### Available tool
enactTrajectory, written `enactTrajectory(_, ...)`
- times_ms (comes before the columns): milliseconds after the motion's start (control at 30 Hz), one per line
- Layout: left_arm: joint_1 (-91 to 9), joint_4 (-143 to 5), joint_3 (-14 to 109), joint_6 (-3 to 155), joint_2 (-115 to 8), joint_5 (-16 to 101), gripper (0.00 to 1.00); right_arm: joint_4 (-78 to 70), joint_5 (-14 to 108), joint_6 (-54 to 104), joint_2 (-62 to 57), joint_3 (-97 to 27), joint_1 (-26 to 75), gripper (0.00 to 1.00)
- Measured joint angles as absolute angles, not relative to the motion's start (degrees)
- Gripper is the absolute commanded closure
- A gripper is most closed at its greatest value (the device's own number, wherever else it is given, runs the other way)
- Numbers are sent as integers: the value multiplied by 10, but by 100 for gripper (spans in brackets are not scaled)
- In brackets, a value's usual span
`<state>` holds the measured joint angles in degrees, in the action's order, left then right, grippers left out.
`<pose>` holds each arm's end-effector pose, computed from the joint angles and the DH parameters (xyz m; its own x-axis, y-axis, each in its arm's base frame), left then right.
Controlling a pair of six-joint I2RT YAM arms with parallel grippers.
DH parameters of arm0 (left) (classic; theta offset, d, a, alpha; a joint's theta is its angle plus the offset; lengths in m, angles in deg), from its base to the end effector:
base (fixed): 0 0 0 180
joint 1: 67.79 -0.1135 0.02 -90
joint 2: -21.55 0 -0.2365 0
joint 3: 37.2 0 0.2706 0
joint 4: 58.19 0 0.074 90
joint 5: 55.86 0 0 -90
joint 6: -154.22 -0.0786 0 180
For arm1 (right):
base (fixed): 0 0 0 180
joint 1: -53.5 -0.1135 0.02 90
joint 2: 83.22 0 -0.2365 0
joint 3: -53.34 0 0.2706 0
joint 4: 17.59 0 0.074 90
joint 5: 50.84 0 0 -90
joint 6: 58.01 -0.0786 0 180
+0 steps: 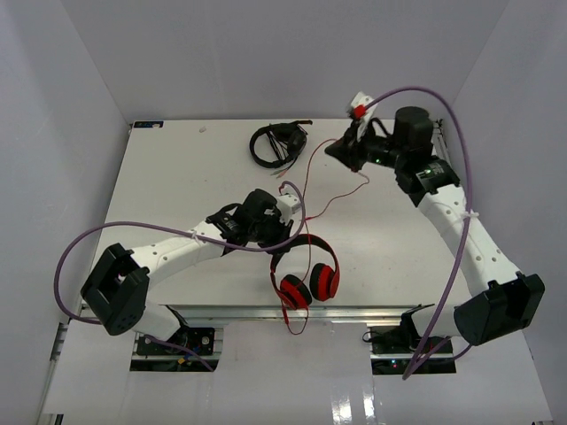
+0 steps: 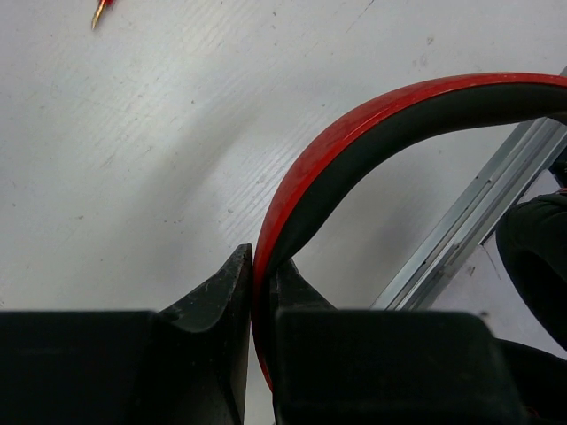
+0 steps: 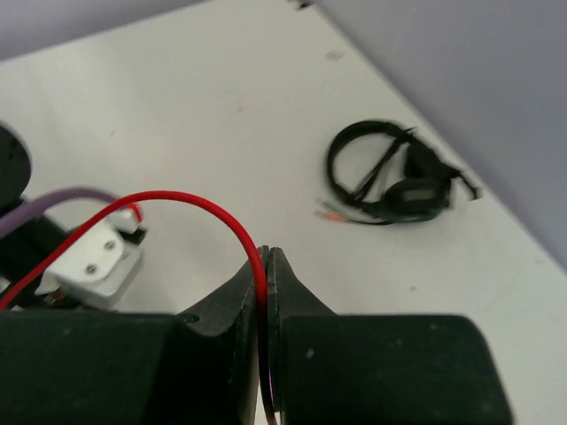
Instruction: Wrap the headphones
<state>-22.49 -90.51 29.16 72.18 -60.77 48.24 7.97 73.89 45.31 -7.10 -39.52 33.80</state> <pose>0.2316 -0.2612 0.1613 -0.6312 0.4469 -0.6339 0.7230 0.6350 -0.2722 0.3232 0.1633 0.3998 0.0455 -0.1848 -0.9817 -0.8186 0.5564 -0.1427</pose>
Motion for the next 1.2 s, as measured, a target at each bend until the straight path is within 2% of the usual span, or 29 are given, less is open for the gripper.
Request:
enactTrajectory(167,-225,-906,310,728,-607,500,100,89,699,461,-70,-332,292,92)
enactTrajectory(367,-220,-903,294,739,-606,513,100,67,591,433,-54,-362,311,92)
enactTrajectory(600,-206,-904,253,749,-606,516,100,36,548,363,-24,-454,388,92)
enactTrajectory(1000,-192,-890,215,756,-605,515,100,7,547,301,-24,-452,496,92)
enactTrajectory(1200,-192,-908,188,779,-573,421,100,3,570,287,-57,-444,560,92)
